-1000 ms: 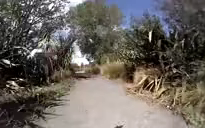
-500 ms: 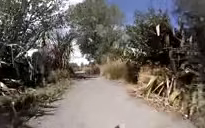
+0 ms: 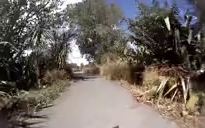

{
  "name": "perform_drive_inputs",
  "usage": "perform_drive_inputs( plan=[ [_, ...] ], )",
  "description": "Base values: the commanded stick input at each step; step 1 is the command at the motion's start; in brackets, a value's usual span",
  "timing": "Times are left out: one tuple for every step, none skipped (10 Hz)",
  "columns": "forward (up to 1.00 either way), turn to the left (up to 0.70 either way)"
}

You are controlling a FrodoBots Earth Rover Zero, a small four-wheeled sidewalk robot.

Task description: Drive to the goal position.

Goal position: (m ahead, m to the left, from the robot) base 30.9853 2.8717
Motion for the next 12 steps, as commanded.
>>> perform_drive_inputs(
  plan=[
    [1.0,0.08],
    [1.0,0.08],
    [1.0,0.09],
    [1.0,0.1],
    [1.0,0.1],
    [1.0,0.1],
    [1.0,0.1],
    [1.0,0.1],
    [1.0,0.11],
    [1.0,0.11],
    [1.0,0.11],
    [1.0,0.11]
  ],
)
